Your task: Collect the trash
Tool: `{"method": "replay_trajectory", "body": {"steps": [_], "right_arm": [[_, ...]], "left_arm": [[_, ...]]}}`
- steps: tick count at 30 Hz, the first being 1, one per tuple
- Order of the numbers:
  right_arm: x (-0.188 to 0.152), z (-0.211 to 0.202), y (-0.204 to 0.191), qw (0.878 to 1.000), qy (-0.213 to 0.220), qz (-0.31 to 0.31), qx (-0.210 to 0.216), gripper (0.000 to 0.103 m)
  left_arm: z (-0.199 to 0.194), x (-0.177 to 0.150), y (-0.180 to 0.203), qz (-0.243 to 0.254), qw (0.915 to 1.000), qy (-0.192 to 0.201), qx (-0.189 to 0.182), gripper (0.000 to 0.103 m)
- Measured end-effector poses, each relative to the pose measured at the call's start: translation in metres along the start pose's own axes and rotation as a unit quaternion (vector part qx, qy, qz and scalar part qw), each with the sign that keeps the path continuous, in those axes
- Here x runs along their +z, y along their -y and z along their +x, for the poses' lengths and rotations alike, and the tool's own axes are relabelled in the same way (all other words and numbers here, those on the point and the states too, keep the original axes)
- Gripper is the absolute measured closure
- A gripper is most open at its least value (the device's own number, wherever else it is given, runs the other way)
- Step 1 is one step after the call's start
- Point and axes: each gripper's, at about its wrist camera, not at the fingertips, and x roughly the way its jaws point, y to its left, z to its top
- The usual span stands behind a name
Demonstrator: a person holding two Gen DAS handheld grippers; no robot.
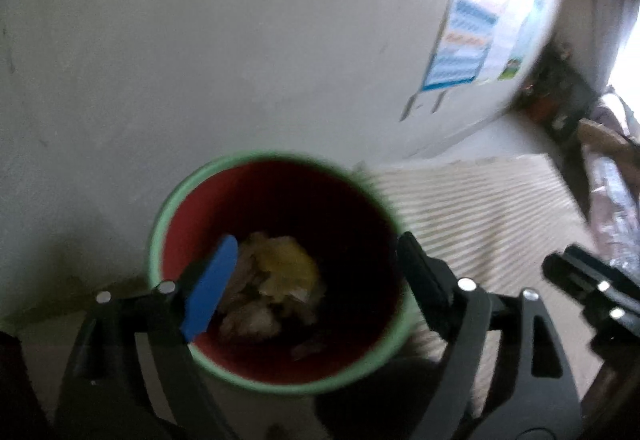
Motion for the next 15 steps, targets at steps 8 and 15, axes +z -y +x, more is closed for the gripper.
{"method": "replay_trajectory", "body": {"steps": [8, 15], "right_arm": [[-0.023, -0.101, 0.072, 0.986, 0.147, 0.051, -0.056, 0.011], [-0.037, -0.16, 0.098, 0.961, 0.251, 0.044, -0.109, 0.007]], "left_arm": [[-0.065, 0.015, 0.095, 0.051, 0.9899, 0.107, -0.078, 0.005], [-0.11, 0.032, 0.151, 0.064, 0.9793, 0.178, -0.071, 0.005]]}}
